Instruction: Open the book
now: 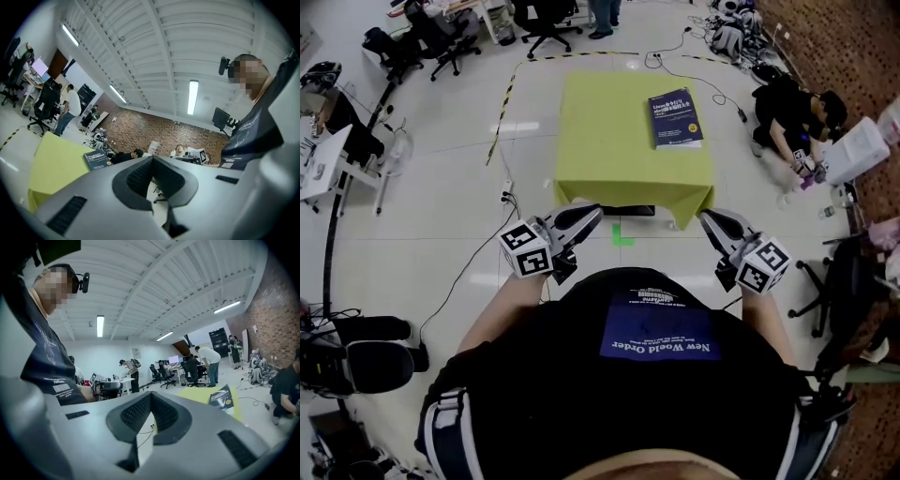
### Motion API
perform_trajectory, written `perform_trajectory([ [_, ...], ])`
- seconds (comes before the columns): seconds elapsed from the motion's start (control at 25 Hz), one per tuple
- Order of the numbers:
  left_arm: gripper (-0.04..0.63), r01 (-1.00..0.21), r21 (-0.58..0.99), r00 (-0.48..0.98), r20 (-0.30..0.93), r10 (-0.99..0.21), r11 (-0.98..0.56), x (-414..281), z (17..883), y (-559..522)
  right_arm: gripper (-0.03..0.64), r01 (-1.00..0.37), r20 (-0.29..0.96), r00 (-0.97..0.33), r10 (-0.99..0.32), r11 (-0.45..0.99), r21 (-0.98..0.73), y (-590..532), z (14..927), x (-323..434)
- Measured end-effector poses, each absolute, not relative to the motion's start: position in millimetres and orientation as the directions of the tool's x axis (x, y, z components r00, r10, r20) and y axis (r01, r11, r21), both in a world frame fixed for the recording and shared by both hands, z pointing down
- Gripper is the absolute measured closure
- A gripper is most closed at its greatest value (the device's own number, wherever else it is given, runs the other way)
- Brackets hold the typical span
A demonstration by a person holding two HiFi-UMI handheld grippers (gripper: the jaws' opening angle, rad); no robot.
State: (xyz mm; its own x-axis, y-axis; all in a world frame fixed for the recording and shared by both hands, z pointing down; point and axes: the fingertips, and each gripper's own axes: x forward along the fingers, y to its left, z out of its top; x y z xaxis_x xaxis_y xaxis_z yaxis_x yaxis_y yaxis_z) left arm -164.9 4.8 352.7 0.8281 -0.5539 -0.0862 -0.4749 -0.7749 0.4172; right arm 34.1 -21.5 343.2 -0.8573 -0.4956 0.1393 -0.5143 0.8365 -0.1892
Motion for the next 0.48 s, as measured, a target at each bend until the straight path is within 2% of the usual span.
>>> perform_trajectory([
  [0.16, 0.589, -0.529, 0.41, 0.797, -0.06, -0.601, -0.743, -154.3, 350.6, -40.2, 0.629, -0.468, 0.119, -0.884, -0.453, 0.866, -0.177, -81.3, 338.2, 41.8],
  [0.48, 0.589, -0.684, 0.399, 0.655, -0.033, -0.755, -0.611, -110.3, 334.8, -146.5, 0.629, -0.264, 0.126, -0.96, -0.249, 0.957, -0.119, -213.6, 336.7, 64.5],
])
